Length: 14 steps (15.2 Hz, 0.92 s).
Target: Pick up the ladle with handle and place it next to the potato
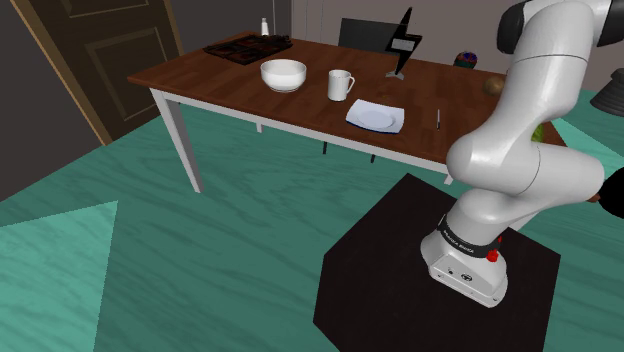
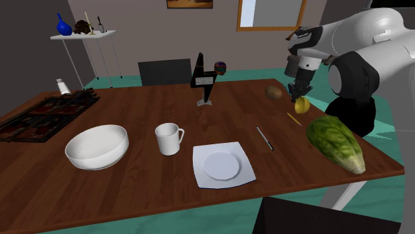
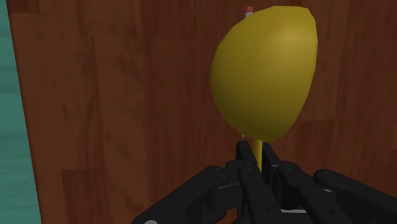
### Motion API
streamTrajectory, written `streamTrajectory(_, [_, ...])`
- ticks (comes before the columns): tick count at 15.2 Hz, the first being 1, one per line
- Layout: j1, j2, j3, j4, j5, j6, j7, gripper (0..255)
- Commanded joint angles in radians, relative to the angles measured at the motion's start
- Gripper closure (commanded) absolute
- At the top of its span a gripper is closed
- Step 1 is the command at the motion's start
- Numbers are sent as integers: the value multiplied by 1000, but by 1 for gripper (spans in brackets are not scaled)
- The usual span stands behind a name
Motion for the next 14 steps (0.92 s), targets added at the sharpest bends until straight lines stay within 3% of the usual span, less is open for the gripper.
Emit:
streamTrajectory(1, [5, 3, 2, -21, 3, 23, -5, 255])
streamTrajectory(10, [11, 36, 14, -91, 24, 118, -30, 255])
streamTrajectory(14, [12, 36, 13, -91, 25, 117, -30, 255])
